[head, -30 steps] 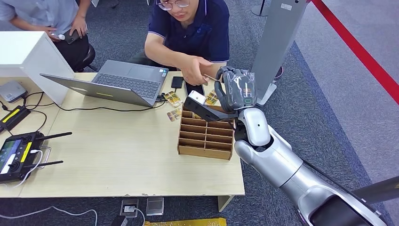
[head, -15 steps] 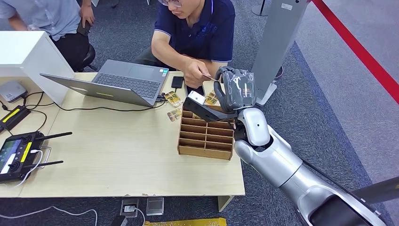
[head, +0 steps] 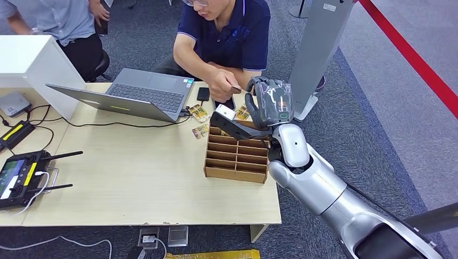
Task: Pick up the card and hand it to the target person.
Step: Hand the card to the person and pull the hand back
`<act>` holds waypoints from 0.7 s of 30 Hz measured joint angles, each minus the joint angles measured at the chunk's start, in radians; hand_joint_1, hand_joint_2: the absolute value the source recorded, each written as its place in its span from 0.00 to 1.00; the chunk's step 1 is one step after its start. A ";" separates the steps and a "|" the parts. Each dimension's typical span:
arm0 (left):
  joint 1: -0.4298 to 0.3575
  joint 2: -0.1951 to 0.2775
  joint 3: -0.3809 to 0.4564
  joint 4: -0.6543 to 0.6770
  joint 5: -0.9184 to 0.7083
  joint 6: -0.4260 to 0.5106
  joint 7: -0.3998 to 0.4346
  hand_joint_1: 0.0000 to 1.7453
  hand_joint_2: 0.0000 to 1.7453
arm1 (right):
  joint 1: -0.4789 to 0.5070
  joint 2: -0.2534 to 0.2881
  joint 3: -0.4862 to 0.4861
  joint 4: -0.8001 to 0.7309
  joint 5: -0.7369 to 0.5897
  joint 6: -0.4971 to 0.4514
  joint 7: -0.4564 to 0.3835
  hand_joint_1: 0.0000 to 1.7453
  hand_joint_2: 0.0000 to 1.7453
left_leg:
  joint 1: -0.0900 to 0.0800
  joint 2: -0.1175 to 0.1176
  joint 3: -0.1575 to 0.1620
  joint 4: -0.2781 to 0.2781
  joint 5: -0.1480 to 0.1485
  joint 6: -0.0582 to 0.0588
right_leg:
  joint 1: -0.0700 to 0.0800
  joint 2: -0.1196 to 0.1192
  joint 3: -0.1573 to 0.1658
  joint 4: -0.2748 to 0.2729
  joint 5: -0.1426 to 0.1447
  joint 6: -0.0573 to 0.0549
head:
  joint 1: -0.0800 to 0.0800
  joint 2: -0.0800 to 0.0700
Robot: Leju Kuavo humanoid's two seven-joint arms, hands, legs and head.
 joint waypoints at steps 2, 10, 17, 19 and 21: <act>-0.001 0.000 -0.003 0.000 -0.004 0.001 -0.009 0.00 0.00 | 0.001 0.000 -0.001 -0.002 0.000 0.001 -0.001 0.00 1.00 | 0.000 0.000 0.000 0.000 0.000 0.000 | 0.000 0.000 0.000 0.000 0.000 0.000 | 0.000 0.000; 0.003 -0.003 0.004 0.002 0.004 0.041 0.017 0.00 0.00 | 0.013 0.001 -0.001 -0.018 -0.011 0.006 -0.007 0.00 1.00 | 0.000 0.000 0.000 0.000 0.001 0.000 | 0.000 0.000 0.000 0.000 0.001 0.000 | 0.000 0.000; 0.028 0.004 0.034 0.001 0.024 0.050 0.001 0.00 0.00 | 0.170 -0.011 -0.074 -0.149 -0.409 0.006 -0.192 0.00 1.00 | 0.000 -0.001 0.002 -0.001 0.000 0.000 | 0.000 -0.001 0.002 -0.001 0.000 0.000 | 0.000 0.000; 0.035 0.007 0.041 0.001 0.030 0.050 -0.004 0.00 0.00 | 0.229 -0.023 -0.100 -0.185 -0.609 0.011 -0.291 0.00 1.00 | 0.001 -0.002 0.002 -0.001 0.000 0.000 | 0.001 -0.002 0.003 -0.002 0.000 0.000 | 0.000 0.000; 0.037 0.008 0.046 0.000 0.035 0.050 -0.005 0.00 0.00 | 0.284 -0.039 -0.121 -0.218 -0.775 0.015 -0.379 0.00 1.00 | 0.001 -0.002 0.002 -0.001 0.000 0.000 | 0.001 -0.003 0.002 -0.002 -0.001 0.000 | 0.000 0.000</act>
